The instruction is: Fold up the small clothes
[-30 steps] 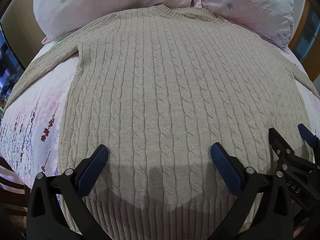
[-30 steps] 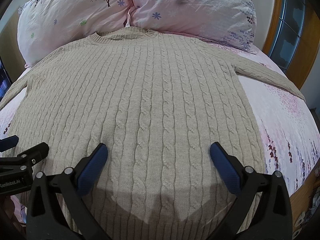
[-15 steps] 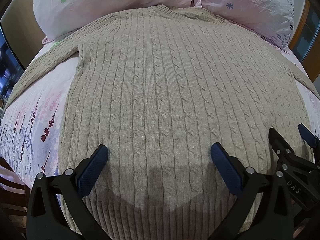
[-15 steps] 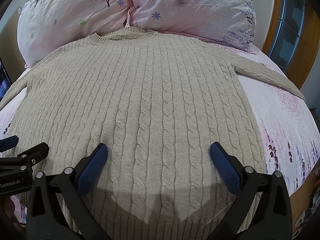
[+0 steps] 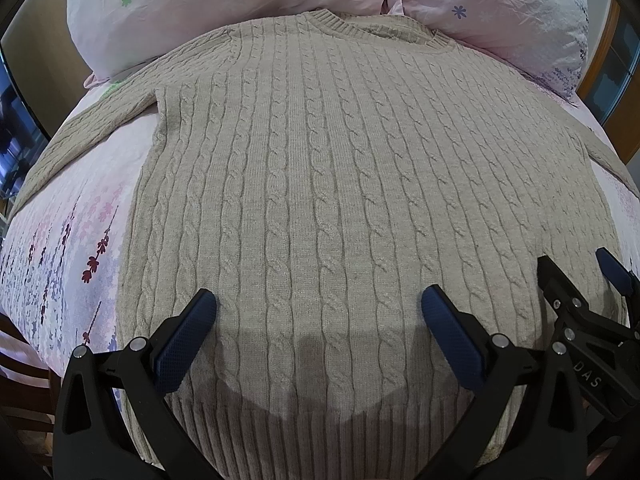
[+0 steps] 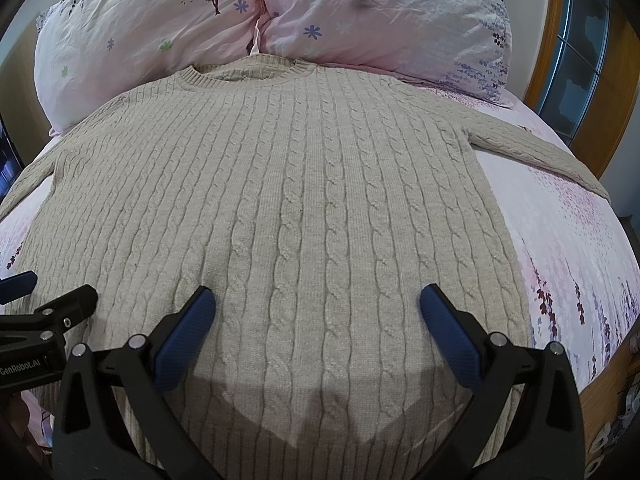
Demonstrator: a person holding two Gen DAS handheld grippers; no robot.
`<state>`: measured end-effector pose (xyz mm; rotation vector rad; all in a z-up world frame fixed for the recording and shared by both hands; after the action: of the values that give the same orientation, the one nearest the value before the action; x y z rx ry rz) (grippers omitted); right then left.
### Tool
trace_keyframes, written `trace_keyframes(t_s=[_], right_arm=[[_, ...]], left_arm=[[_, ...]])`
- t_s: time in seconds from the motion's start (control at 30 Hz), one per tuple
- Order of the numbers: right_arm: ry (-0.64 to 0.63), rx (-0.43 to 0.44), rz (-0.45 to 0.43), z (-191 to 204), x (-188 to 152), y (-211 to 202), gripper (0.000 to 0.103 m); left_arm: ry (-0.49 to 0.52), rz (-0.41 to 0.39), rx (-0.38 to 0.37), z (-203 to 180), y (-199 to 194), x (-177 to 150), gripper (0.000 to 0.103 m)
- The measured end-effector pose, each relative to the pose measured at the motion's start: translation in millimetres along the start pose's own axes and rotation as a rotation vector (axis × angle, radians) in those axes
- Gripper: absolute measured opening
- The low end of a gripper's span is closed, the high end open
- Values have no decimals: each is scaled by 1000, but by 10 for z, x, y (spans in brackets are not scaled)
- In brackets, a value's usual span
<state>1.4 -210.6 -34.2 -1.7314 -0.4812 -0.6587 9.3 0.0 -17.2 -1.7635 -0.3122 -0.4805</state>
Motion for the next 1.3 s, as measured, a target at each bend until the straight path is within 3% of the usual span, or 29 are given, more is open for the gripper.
trace_keyframes(t_s=[0.47,0.57,0.67,0.77,0.87,0.9,0.93,1.0,1.07,1.17,1.27,1.3], right_arm=[[-9,2,10,0,7,4,101],[-56,62,33,-105,133,20,101],[54,132,-53,-577,369,-25,101],[320,196,-166,-1589,650,106,101],[583,63,-100,-2631,748,505,101],[670,36,-69,-2943,745,645,92],[763,24,-30,-3262,726,809,75],[956,25,91,-3845,646,1199,57],[1039,24,143,-4078,608,1429,55],[1122,13,186,-4287,587,1718,46],[1149,3,183,-4330,671,1826,37],[1163,13,184,-4338,691,1891,29]], left_arm=[[-1,7,0,0,3,4,102],[9,31,-5,3,14,28,102],[32,36,-19,-20,55,106,102],[62,-20,-48,14,11,99,102],[28,-192,-153,223,-186,91,102],[3,-251,-193,320,-268,110,102],[-14,-287,-212,391,-330,121,102],[-50,-376,-216,600,-491,225,102],[-60,-442,-189,752,-612,314,102],[-75,-584,-225,955,-827,372,102],[-166,-616,-253,1239,-924,431,102],[-205,-615,-260,1349,-930,450,102]])
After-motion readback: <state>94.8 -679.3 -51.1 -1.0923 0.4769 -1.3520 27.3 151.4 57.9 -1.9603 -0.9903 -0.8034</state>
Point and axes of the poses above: each gripper's, at about its wrist camera, not at the fingertips, and y roughly the way its jaws point, z to its left, x to its top, the point moved 2 cm from there along y, roughly the way its jaws point, and after that the axes turned 14 degrees about -x, right-handed, at the moved point
